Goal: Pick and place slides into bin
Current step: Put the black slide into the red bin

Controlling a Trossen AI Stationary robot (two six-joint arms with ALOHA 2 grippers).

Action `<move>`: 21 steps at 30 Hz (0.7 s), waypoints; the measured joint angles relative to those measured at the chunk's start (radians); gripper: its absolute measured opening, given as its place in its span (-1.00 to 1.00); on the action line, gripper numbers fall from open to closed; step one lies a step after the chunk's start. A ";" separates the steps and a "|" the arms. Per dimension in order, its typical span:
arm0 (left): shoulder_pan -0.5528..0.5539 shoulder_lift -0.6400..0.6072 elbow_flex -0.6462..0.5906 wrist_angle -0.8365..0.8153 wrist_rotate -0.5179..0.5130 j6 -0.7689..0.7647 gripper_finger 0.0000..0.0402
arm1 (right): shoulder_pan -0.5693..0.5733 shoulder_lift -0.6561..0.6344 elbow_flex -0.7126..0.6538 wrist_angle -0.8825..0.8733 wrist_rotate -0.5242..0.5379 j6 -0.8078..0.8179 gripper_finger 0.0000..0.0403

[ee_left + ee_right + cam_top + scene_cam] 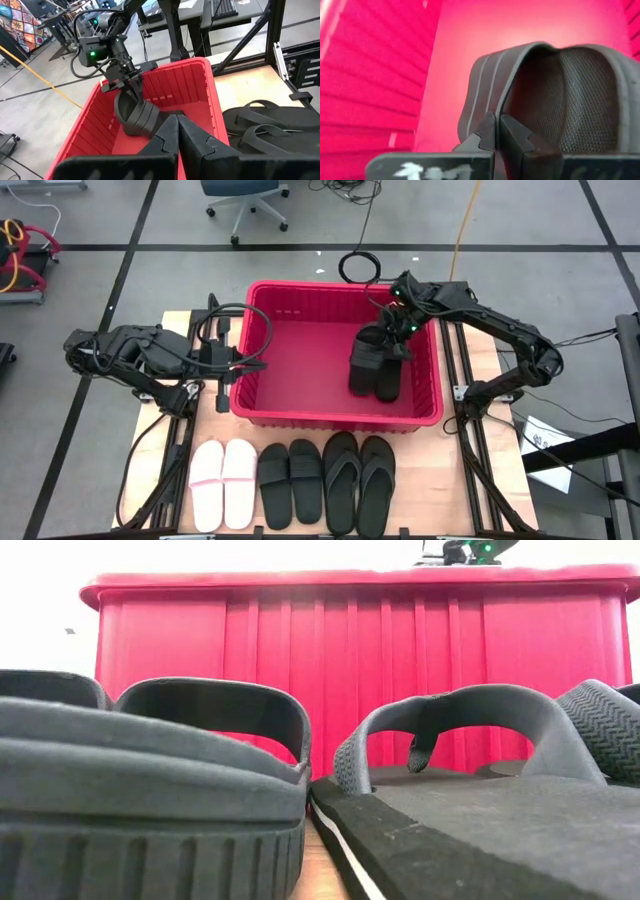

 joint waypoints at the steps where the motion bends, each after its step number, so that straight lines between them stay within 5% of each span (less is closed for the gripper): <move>1: 0.000 0.000 0.000 0.000 0.000 0.000 -0.98 | -0.002 0.000 0.000 -0.007 -0.001 -0.020 -1.00; 21: 0.000 0.000 0.000 0.003 -0.001 -0.030 -0.95 | -0.014 0.106 0.002 0.144 0.127 -0.142 -0.99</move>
